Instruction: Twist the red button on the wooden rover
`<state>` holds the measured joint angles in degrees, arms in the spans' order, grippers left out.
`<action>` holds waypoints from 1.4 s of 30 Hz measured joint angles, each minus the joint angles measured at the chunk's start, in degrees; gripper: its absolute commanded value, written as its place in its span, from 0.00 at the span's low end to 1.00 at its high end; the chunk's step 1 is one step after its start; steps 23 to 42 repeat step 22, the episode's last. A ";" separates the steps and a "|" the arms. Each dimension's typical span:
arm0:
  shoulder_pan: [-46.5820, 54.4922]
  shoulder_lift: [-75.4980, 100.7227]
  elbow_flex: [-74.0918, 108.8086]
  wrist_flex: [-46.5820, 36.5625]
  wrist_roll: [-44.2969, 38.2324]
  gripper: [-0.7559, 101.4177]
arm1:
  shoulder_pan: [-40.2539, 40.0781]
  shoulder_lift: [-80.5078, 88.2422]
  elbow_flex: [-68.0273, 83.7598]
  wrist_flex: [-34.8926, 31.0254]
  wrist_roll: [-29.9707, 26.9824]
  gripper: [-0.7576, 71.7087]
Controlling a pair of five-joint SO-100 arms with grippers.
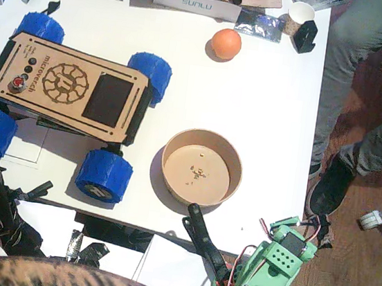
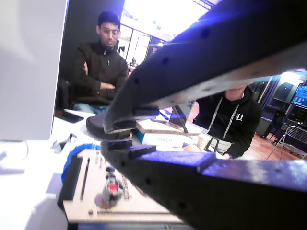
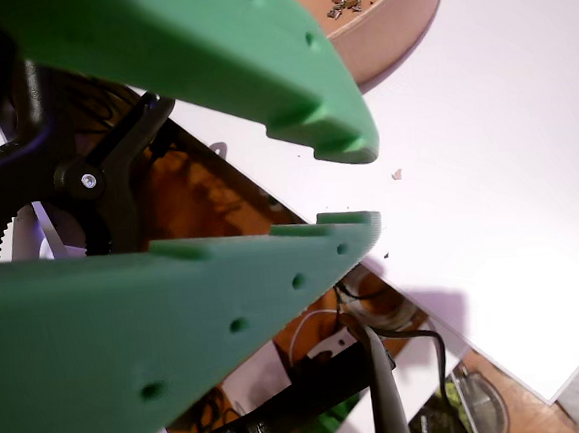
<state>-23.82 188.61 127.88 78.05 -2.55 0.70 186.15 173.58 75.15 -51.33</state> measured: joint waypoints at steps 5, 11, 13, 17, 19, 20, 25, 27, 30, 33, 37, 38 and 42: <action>0.00 0.00 0.00 -1.76 0.00 0.01 | 0.00 0.00 0.00 0.00 0.00 0.04; 0.00 0.00 0.00 -1.85 0.00 0.01 | 0.00 0.00 0.00 0.00 0.00 0.04; 0.00 0.00 0.00 -1.85 0.00 0.01 | 0.00 0.00 0.00 0.00 0.00 0.04; 0.00 0.00 0.00 -1.85 0.00 0.01 | 0.00 0.00 0.00 0.00 0.00 0.04; 0.00 0.00 0.00 -1.85 0.00 0.01 | 0.00 0.00 0.00 0.00 0.00 0.04; 0.00 0.00 0.00 -1.85 0.00 0.01 | 0.00 0.00 0.00 0.00 0.00 0.04; 0.00 0.00 0.00 -1.85 0.00 0.01 | 0.00 0.00 0.00 0.00 0.00 0.04; 0.00 0.00 0.00 -1.85 0.00 0.01 | 0.00 0.00 0.00 0.00 0.00 0.04; 0.00 0.00 0.00 -1.85 0.00 0.01 | 0.00 0.00 0.00 0.00 0.00 0.04; 0.00 0.00 0.00 -1.85 0.00 0.01 | 0.00 0.00 0.00 0.00 0.00 0.04; 0.00 0.00 0.00 -1.85 0.00 0.01 | 0.00 0.00 0.00 0.00 0.00 0.04; 0.00 0.00 0.00 -1.85 0.00 0.01 | 0.00 0.00 0.00 0.00 0.00 0.04; 0.00 0.00 0.00 -1.85 0.00 0.01 | 0.00 0.00 0.00 0.00 0.00 0.04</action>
